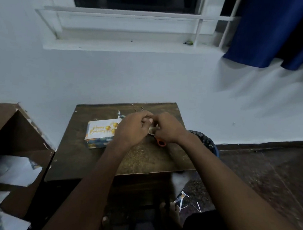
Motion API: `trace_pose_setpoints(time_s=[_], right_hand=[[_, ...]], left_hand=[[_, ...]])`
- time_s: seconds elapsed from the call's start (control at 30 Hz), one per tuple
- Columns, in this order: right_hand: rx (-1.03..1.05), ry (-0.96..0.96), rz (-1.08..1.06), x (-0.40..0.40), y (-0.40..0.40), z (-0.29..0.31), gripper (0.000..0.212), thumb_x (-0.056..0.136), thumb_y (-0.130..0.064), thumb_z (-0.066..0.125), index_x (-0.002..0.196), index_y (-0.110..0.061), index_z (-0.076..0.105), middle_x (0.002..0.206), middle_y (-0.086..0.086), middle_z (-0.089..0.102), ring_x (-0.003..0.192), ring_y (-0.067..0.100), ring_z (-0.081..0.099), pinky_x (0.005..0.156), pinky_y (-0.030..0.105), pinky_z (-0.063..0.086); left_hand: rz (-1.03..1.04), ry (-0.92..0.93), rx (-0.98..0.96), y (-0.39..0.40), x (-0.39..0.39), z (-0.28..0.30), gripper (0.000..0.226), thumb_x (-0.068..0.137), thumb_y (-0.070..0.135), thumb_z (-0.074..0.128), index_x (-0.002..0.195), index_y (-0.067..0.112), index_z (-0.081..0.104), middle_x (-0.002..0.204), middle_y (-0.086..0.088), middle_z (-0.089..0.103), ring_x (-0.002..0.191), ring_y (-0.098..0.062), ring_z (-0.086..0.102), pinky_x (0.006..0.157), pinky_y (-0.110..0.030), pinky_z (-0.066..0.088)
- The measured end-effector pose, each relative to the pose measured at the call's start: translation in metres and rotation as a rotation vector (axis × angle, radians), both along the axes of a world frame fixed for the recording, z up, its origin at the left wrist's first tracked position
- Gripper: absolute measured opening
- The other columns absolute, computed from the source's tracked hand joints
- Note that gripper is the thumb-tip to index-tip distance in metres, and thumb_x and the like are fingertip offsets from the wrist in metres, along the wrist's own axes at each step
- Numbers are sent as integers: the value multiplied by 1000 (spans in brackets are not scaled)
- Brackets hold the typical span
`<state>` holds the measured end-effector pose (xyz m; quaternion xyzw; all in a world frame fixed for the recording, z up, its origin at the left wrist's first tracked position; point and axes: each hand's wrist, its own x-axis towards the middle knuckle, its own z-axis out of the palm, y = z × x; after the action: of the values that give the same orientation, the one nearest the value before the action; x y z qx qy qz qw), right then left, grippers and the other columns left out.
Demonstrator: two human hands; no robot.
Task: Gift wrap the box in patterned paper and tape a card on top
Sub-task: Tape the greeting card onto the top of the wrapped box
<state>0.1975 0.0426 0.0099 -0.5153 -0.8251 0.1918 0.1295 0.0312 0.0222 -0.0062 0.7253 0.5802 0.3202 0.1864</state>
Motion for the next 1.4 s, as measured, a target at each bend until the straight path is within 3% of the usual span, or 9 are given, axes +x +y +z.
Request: trace_pose_setpoints(time_s=[0.07,0.17,0.23,0.37,0.6,0.77,1.07,1.2,1.4], right_hand=[[9,107,-42,12,6,1,5,91,-13,68,87,-13,67,80,0,67,76,18,60,69,36,47],[18,211,-76,26,11,-3,4,96,-17,67,98,-16,70,95,-2,73,94,19,67,85,44,55],[14,263,-87,32,12,-6,7,99,-17,65,101,-18,72,97,-2,74,96,19,67,88,45,55],[24,323,-93,37,14,-5,9,101,-19,63,96,-19,70,92,0,72,92,21,66,85,48,55],[63,391,-11,37,9,4,8,100,-13,66,99,-14,74,90,2,71,87,16,63,78,34,50],[59,367,34,32,7,3,10,87,-17,82,94,-17,75,85,-4,73,82,11,67,74,34,56],[117,395,14,26,8,-1,15,93,-11,72,100,-22,79,93,-9,77,87,11,71,81,45,59],[135,399,13,27,7,-1,18,91,-7,74,98,-22,80,94,-9,77,86,9,70,79,43,59],[148,414,21,25,6,1,22,92,-7,72,103,-24,81,94,-12,77,87,6,71,80,37,59]], left_hand=[[28,-111,3,2,8,3,17,102,30,63,111,31,77,98,16,76,92,-3,68,82,-28,54],[25,-258,-9,3,15,9,18,103,37,66,106,27,80,91,15,77,84,7,68,70,-10,47],[9,-305,-5,3,17,9,17,102,37,68,105,26,81,92,15,78,86,6,69,71,-8,48],[-7,-399,-7,4,20,9,9,96,26,77,103,23,82,94,13,80,90,0,74,80,-16,56],[29,-481,17,-1,15,16,8,94,16,79,96,21,84,87,12,80,80,-1,75,72,-15,55],[77,-436,70,0,10,19,8,95,22,77,93,24,84,87,16,79,84,0,74,78,-23,57],[108,-557,-2,-1,7,19,19,104,29,66,110,20,82,96,10,81,80,-1,75,71,-18,58],[113,-682,-119,1,5,21,33,106,40,60,112,15,80,98,3,81,74,-13,76,64,-22,58],[78,-661,-151,0,2,20,10,89,28,84,95,19,85,92,6,82,88,-13,78,87,-38,64]])
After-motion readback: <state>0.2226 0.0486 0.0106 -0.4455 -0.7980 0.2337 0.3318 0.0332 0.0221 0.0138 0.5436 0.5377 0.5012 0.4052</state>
